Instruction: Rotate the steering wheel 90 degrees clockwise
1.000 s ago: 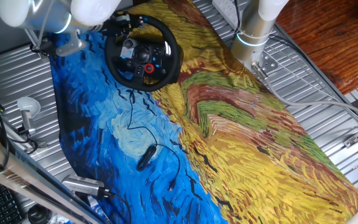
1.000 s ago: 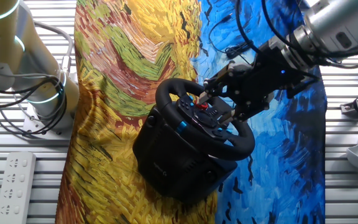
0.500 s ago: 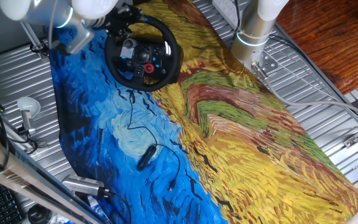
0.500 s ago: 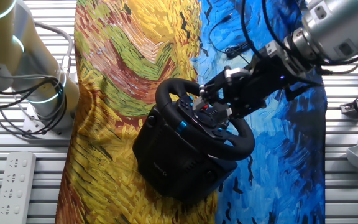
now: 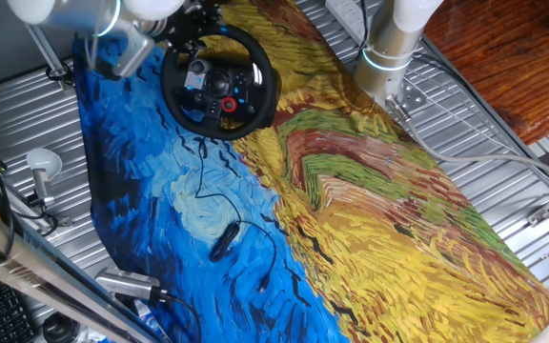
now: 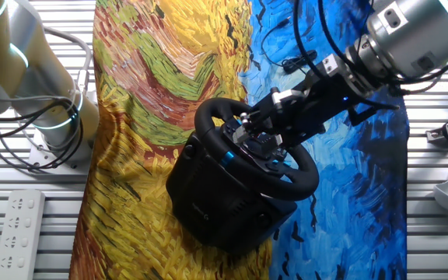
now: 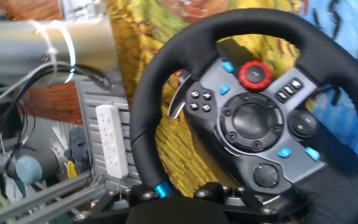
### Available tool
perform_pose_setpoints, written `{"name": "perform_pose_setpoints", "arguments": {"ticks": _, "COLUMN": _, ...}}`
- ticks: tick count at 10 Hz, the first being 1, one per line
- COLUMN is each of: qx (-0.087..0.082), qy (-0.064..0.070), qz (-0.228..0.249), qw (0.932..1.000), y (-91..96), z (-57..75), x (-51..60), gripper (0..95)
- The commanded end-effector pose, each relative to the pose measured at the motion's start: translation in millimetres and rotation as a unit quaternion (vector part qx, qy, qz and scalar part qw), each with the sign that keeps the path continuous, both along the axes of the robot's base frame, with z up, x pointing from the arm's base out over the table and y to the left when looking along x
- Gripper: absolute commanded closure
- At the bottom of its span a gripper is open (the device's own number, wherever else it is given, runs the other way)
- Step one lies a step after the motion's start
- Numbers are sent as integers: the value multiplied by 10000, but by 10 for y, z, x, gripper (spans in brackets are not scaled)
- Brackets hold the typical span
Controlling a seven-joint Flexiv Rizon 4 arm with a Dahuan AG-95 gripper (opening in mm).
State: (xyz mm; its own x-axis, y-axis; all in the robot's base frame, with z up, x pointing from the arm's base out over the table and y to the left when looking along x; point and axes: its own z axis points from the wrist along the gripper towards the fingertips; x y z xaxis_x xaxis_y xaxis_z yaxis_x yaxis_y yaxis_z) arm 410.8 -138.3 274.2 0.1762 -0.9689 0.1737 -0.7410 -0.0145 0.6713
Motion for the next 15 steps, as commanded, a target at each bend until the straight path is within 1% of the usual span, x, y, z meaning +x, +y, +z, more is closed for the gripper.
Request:
{"name": "perform_pose_setpoints", "arguments": {"ticks": 1, "qx": 150, "qy": -188, "qz": 251, "qw": 9994, "y": -9, "z": -15, "x": -10, "gripper": 190}}
{"name": "perform_pose_setpoints", "arguments": {"ticks": 2, "qx": 235, "qy": -224, "qz": 316, "qw": 9990, "y": -13, "z": -23, "x": -12, "gripper": 190}}
{"name": "perform_pose_setpoints", "arguments": {"ticks": 3, "qx": 248, "qy": -257, "qz": 337, "qw": 9988, "y": -14, "z": -24, "x": -13, "gripper": 190}}
{"name": "perform_pose_setpoints", "arguments": {"ticks": 6, "qx": 246, "qy": -270, "qz": 327, "qw": 9988, "y": -18, "z": -30, "x": -18, "gripper": 190}}
{"name": "perform_pose_setpoints", "arguments": {"ticks": 10, "qx": 187, "qy": -298, "qz": 298, "qw": 9989, "y": -17, "z": -29, "x": -16, "gripper": 190}}
{"name": "perform_pose_setpoints", "arguments": {"ticks": 11, "qx": 191, "qy": -295, "qz": 280, "qw": 9990, "y": -17, "z": -29, "x": -16, "gripper": 190}}
{"name": "perform_pose_setpoints", "arguments": {"ticks": 12, "qx": 236, "qy": -254, "qz": 233, "qw": 9991, "y": -17, "z": -29, "x": -16, "gripper": 190}}
{"name": "perform_pose_setpoints", "arguments": {"ticks": 13, "qx": 252, "qy": -250, "qz": 234, "qw": 9991, "y": -17, "z": -29, "x": -16, "gripper": 190}}
{"name": "perform_pose_setpoints", "arguments": {"ticks": 15, "qx": 230, "qy": -277, "qz": 165, "qw": 9992, "y": -17, "z": -29, "x": -16, "gripper": 190}}
